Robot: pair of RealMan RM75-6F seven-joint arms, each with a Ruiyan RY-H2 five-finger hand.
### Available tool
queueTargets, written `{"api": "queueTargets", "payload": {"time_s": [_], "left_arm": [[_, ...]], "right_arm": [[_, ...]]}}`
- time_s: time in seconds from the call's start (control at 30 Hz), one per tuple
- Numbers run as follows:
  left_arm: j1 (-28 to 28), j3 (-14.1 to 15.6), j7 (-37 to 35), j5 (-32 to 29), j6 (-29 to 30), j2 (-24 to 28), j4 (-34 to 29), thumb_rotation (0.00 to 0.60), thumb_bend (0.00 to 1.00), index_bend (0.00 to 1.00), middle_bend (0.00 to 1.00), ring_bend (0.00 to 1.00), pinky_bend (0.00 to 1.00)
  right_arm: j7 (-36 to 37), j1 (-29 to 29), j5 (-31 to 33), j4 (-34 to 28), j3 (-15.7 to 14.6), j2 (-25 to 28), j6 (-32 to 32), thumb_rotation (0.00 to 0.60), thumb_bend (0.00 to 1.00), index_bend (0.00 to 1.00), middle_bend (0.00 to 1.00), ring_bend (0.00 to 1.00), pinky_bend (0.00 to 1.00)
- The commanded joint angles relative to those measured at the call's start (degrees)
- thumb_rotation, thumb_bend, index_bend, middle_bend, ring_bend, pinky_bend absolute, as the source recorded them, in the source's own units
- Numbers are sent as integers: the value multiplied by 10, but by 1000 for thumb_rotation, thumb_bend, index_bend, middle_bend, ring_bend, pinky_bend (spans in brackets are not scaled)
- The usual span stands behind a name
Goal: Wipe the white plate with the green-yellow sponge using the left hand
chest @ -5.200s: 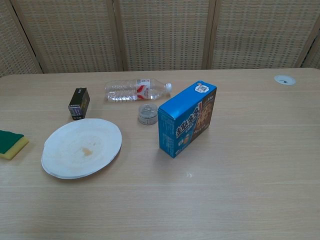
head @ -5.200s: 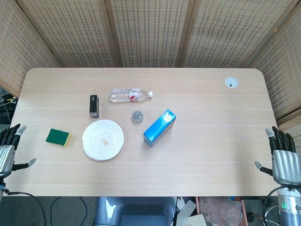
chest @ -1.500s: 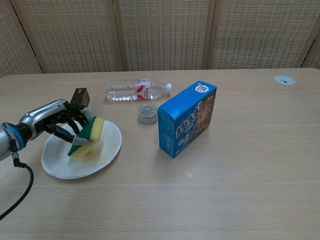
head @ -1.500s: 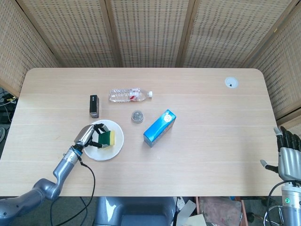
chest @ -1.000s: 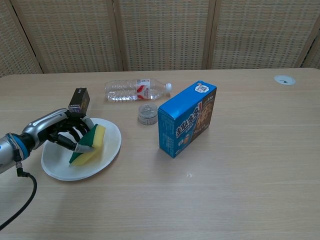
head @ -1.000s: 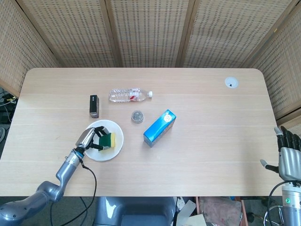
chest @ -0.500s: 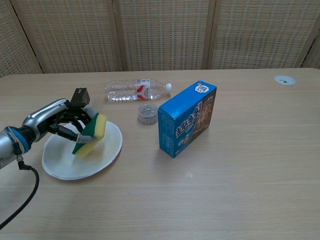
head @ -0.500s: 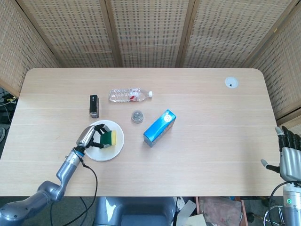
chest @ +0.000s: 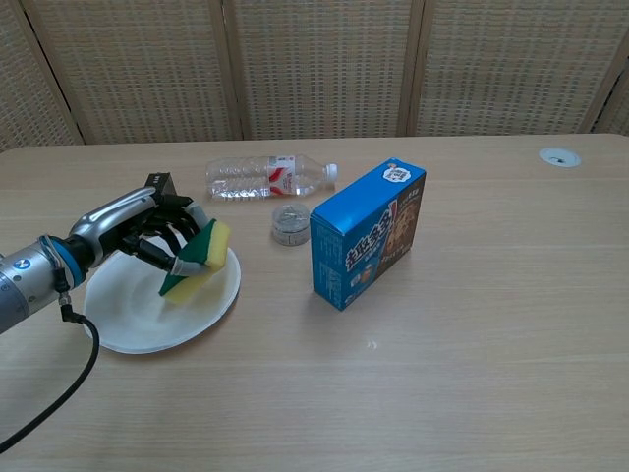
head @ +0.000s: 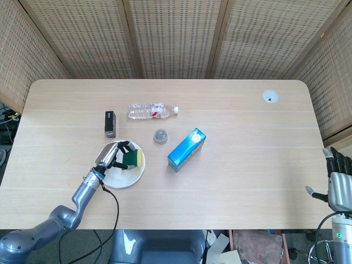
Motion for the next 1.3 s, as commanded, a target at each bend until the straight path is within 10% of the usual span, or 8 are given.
{"api": "queueTargets", "payload": {"time_s": [0.03,0.9,1.3], "left_arm": [[8,9,-5,4,2,-4,13,600,89,637,494,399,443],[18,18,-45,8,-8,-33,81,600,89,637,494,398,444],[-18,-12,0,7,18,13,5,600,90,637,494,399,444]], "right_arm": [[1,0,0,-1,0,1,0,600,0,0,0,0,0],[20,-2,-4,-7,1,10,1,600,0,0,0,0,0],[30,-6,-8,-11,2,17,5,600,0,0,0,0,0]]}}
